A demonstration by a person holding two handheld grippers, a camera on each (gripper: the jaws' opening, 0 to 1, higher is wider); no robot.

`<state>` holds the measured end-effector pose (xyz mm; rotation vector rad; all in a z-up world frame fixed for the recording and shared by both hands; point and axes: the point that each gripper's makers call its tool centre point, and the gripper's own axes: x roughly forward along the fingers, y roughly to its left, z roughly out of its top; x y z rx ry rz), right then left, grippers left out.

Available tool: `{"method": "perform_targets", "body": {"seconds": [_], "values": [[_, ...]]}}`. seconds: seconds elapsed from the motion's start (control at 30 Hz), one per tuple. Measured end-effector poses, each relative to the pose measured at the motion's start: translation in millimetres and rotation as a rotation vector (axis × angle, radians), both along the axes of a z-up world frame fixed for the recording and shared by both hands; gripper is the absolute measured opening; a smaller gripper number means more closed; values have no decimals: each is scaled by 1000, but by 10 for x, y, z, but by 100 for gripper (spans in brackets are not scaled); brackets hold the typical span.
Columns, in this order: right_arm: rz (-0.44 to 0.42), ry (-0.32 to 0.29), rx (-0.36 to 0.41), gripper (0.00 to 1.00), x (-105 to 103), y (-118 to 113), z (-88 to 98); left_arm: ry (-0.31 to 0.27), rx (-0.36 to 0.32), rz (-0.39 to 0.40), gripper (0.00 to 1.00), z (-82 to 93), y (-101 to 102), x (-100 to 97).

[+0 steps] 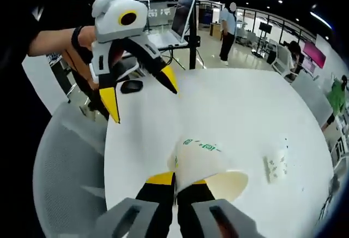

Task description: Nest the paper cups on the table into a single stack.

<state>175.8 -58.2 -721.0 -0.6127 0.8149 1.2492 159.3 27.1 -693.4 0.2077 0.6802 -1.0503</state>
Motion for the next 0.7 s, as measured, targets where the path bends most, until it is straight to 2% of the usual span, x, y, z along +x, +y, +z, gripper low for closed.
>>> {"method": "perform_targets", "body": {"seconds": [0.7], "values": [[149, -2, -204, 0, -55, -96, -141, 12, 13, 2, 62, -134, 78, -61]]}}
